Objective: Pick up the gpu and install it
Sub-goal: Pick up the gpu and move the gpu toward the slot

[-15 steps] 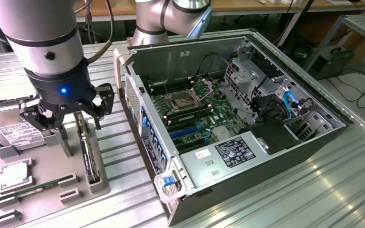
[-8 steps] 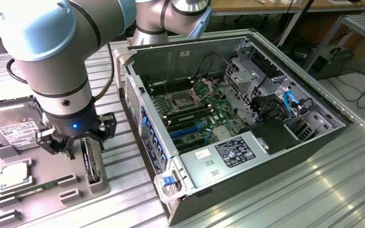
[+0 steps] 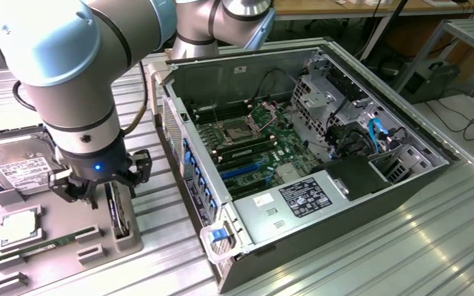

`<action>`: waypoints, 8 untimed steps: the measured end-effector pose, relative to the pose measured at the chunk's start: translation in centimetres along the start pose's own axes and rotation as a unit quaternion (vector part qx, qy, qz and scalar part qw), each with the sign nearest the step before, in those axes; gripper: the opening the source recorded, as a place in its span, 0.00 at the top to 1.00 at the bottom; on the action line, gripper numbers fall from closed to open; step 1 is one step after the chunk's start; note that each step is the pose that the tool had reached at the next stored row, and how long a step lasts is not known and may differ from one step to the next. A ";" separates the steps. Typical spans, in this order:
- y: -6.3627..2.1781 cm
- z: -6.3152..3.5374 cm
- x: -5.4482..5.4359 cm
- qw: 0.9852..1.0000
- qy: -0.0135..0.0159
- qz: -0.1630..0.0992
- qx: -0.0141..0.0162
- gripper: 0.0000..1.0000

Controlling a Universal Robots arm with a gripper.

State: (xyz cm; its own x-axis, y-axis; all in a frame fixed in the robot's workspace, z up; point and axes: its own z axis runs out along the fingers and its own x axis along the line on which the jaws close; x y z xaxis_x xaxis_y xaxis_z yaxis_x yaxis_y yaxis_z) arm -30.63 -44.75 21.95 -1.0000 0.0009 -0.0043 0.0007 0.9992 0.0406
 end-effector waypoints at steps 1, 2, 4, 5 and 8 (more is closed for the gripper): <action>-0.01 0.02 0.0 1.000 0.000 0.000 0.000 0.34; -0.02 0.04 0.0 1.000 0.000 0.000 0.000 0.34; -0.04 0.05 0.0 1.000 0.000 0.000 0.000 0.34; -0.05 0.07 0.0 1.000 0.000 0.000 0.000 0.35; -0.05 0.08 0.0 1.000 0.000 0.000 0.000 0.42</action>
State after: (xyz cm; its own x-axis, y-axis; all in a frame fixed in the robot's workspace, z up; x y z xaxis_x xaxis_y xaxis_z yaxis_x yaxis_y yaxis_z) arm -30.66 -44.80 21.87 -1.0000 0.0009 -0.0042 0.0007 0.9992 0.0405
